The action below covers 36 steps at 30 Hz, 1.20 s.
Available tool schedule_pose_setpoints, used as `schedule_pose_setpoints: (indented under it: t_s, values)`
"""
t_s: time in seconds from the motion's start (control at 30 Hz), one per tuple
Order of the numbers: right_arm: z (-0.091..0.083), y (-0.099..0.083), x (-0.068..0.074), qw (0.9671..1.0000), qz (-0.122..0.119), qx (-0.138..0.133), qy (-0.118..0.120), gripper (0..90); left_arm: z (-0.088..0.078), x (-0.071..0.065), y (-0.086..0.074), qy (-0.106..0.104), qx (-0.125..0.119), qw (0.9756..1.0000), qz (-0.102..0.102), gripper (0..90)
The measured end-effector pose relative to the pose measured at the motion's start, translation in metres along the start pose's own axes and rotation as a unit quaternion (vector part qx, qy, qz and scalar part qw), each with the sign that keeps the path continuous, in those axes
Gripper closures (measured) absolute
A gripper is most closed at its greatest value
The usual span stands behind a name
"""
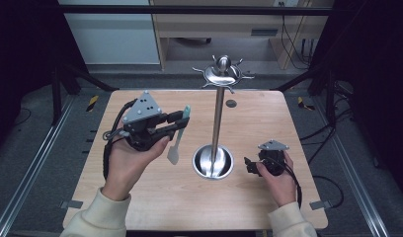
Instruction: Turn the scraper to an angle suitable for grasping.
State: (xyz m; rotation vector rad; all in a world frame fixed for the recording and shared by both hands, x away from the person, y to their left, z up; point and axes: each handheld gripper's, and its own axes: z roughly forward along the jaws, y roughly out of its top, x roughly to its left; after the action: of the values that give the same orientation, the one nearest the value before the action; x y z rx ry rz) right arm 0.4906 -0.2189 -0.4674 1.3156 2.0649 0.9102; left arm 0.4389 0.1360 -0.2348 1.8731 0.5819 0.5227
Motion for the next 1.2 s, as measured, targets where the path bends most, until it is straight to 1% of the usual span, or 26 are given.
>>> schedule_pose_setpoints:
  t_s: [0.07,0.13,0.23,0.33,0.47,0.5,0.57,0.63,0.67,0.73,0.8,0.9,1.0,1.07,1.2]
  values:
    - [-0.001,0.000,0.000,1.0000,0.006,-0.002,0.000,14.5,0.001,0.000,0.003,0.001,-0.001,1.0000,0.000,73.8]
    - [-0.001,0.000,-0.001,1.0000,0.004,-0.002,0.000,14.5,0.001,-0.001,0.006,0.003,-0.002,1.0000,0.000,73.8]
    - [-0.001,0.000,-0.001,1.0000,0.005,-0.003,0.000,14.4,-0.001,-0.004,0.011,0.007,-0.002,0.9999,0.010,73.8]
    - [-0.001,-0.001,-0.001,1.0000,0.001,-0.005,0.000,14.5,-0.003,-0.007,0.019,0.009,-0.004,0.9997,0.021,73.8]
    - [-0.001,0.000,-0.001,1.0000,0.003,-0.004,0.000,14.5,-0.004,-0.009,0.026,0.008,-0.010,0.9996,0.025,73.8]
    - [-0.001,0.000,-0.001,1.0000,0.002,-0.004,0.000,14.5,-0.004,-0.009,0.027,0.010,-0.010,0.9996,0.027,73.8]
    - [-0.001,0.000,-0.001,1.0000,0.002,-0.004,0.000,14.5,-0.003,-0.009,0.028,0.019,-0.007,0.9993,0.032,73.8]
    - [-0.001,-0.001,-0.001,1.0000,0.001,-0.004,0.000,14.5,-0.002,-0.008,0.028,0.013,-0.012,0.9996,0.024,73.8]
    - [-0.001,0.000,-0.001,1.0000,0.001,-0.004,0.000,14.5,-0.003,-0.008,0.028,0.012,-0.014,0.9995,0.024,73.8]
    - [-0.001,0.000,-0.001,1.0000,0.003,-0.003,0.000,14.5,-0.003,-0.009,0.030,0.019,-0.013,0.9992,0.032,73.8]
    - [-0.001,-0.001,-0.001,1.0000,0.004,-0.003,0.000,14.5,-0.003,-0.010,0.032,0.032,-0.011,0.9986,0.042,73.8]
    - [-0.001,0.000,-0.001,1.0000,0.004,-0.004,0.000,14.5,-0.003,-0.010,0.035,0.028,-0.015,0.9987,0.039,73.8]
    - [-0.001,0.000,-0.002,1.0000,0.001,-0.004,-0.001,14.5,-0.002,-0.012,0.036,0.027,-0.015,0.9986,0.042,73.7]
    - [-0.001,-0.001,-0.001,1.0000,0.002,-0.004,0.000,14.5,-0.001,-0.013,0.037,0.029,-0.014,0.9984,0.046,73.8]
    - [-0.002,0.000,-0.001,1.0000,0.003,-0.004,-0.001,14.5,0.000,-0.013,0.042,0.028,-0.014,0.9984,0.048,73.8]
